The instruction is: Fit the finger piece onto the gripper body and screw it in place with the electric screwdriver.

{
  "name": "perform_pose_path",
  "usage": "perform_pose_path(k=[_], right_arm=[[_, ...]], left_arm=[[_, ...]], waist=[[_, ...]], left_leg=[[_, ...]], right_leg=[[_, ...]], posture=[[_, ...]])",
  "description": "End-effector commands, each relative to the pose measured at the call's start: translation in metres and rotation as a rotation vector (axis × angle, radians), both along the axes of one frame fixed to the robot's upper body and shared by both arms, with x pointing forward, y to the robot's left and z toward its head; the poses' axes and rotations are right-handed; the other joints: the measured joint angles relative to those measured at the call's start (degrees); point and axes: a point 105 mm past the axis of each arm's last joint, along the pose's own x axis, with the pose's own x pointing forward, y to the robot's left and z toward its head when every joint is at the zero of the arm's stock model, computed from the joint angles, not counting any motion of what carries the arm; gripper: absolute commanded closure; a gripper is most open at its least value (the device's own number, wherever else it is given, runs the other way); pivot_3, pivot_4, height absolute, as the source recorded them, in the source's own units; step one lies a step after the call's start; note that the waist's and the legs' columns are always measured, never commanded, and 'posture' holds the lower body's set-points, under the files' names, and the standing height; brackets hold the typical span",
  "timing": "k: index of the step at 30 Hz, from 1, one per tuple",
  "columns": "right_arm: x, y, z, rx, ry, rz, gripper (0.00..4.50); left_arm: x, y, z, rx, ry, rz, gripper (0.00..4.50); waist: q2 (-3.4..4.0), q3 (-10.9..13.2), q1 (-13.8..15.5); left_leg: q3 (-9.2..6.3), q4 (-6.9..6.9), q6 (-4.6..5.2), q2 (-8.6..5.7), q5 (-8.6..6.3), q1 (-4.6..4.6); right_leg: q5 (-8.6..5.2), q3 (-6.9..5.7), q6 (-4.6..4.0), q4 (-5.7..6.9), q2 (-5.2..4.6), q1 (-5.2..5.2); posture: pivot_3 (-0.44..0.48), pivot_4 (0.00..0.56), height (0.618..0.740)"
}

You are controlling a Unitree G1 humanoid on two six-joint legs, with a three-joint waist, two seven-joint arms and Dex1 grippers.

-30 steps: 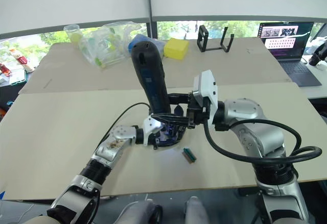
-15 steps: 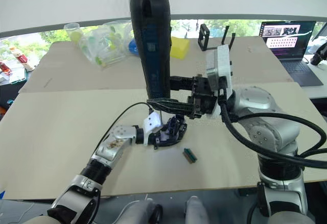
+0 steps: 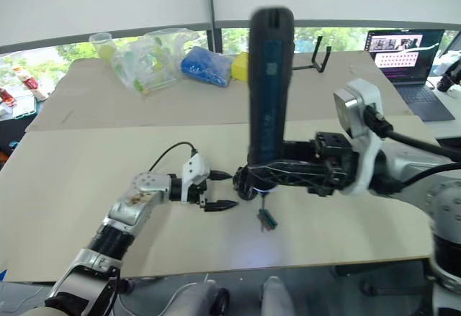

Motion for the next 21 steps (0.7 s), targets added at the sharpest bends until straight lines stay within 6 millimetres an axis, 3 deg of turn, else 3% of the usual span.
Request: perform_pose_path(k=[1,3,6,12,16,21], right_arm=[[0.018,-0.043,-0.016,-0.058,0.206,-0.190,2.59],[0.027,-0.064,-0.036,-0.120,0.343,-0.286,2.59],[0.039,-0.083,-0.060,-0.178,0.460,-0.371,2.59],[0.066,-0.101,-0.088,-0.284,0.497,-0.474,2.59],[0.077,-0.110,-0.103,-0.367,0.539,-0.500,2.59],[0.085,-0.115,-0.108,-0.394,0.563,-0.497,2.59]], left_arm=[[0.005,0.019,0.046,-0.086,-0.196,0.043,0.00],[0.010,0.025,0.057,-0.098,-0.262,0.071,0.00],[0.004,0.026,0.058,-0.092,-0.240,0.026,0.00],[0.001,0.029,0.069,-0.056,-0.302,-0.032,0.00],[-0.027,0.044,0.083,-0.033,-0.141,-0.139,0.00],[-0.055,0.061,0.087,0.041,-0.012,-0.162,0.00]], waist=[[0.01,0.0,0.1],[0.02,0.0,0.4],[0.02,0.0,0.4],[0.08,0.1,-0.3],[0.10,0.1,-0.5],[0.18,0.1,-0.5]], left_leg=[[0.00,0.02,0.01,-0.01,0.00,0.00],[0.04,0.04,0.04,-0.04,0.01,0.00],[0.05,0.02,0.03,-0.02,0.01,0.00],[0.08,-0.02,0.00,-0.01,0.03,-0.13],[0.10,0.01,0.00,0.00,0.03,-0.15],[0.12,0.02,0.00,-0.04,0.04,-0.54]], right_leg=[[0.01,0.00,-0.02,-0.03,-0.02,0.03],[0.03,-0.01,-0.03,-0.07,-0.06,0.04],[0.03,-0.01,-0.04,-0.07,-0.05,0.03],[0.03,-0.05,-0.03,-0.01,-0.02,-0.15],[0.02,-0.05,-0.03,0.02,0.00,-0.23],[0.03,-0.09,-0.03,0.07,0.03,-0.73]], posture=[[0.000,0.150,0.740],[0.000,0.150,0.740],[0.000,0.150,0.740],[0.000,0.150,0.740],[0.000,0.150,0.740],[0.000,0.150,0.740]])
